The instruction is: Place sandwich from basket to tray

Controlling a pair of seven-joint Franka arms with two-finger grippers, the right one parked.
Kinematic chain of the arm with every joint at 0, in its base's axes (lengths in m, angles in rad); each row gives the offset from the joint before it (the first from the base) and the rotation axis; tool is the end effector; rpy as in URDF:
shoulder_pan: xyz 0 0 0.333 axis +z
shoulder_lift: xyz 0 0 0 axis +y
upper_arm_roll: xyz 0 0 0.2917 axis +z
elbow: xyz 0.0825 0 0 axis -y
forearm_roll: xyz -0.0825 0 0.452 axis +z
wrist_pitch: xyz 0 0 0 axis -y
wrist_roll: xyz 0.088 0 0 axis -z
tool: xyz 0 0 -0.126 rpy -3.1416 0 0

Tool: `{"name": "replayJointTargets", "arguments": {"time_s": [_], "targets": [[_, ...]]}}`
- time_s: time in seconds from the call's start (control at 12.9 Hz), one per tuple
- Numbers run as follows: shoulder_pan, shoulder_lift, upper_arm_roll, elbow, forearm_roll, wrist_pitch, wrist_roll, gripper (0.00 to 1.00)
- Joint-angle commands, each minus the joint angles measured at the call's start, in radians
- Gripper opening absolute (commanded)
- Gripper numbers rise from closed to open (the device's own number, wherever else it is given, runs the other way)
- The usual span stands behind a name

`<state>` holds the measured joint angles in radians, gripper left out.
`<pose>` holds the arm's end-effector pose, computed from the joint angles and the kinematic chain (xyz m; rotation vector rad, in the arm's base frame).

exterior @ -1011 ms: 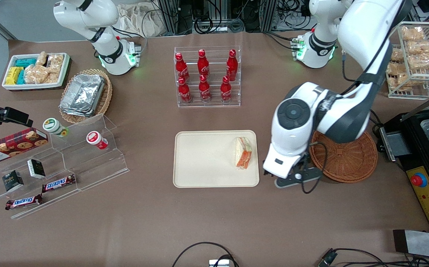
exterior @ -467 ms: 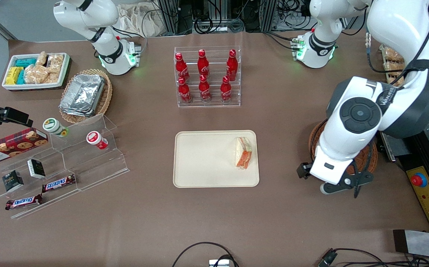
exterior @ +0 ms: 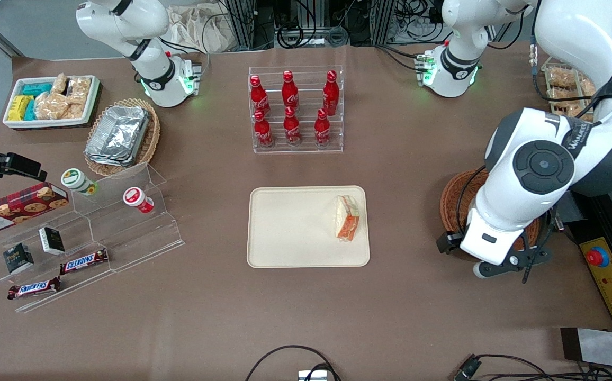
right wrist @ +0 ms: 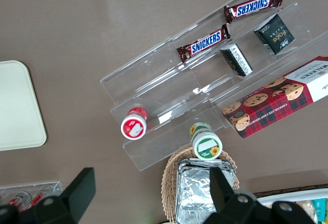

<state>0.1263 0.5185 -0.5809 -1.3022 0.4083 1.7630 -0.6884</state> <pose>0.7215 -0.2205 0.4309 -3.0245 -0.3415 -0.1321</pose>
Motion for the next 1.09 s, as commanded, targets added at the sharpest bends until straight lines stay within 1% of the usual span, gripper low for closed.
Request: {"name": "replayJointTargets", "arguments": {"time_s": [0.0,0.23,0.39,0.54,0.78,0.93,1.01], "targets": [[0.029,-0.058,0.027,-0.015,-0.052,-0.020,0.073,1.00],[-0.013,-0.123,0.183,-0.028,-0.173,-0.025,0.232,1.00],[-0.042,-0.161,0.280,-0.043,-0.221,-0.046,0.346,1.00],[-0.050,-0.216,0.355,-0.075,-0.273,-0.053,0.465,1.00],[-0.068,-0.276,0.446,-0.084,-0.311,-0.124,0.614,1.00],[-0.086,-0.322,0.508,-0.084,-0.350,-0.203,0.702,1.00],[-0.097,-0.340,0.532,-0.083,-0.353,-0.238,0.730,1.00]]}}
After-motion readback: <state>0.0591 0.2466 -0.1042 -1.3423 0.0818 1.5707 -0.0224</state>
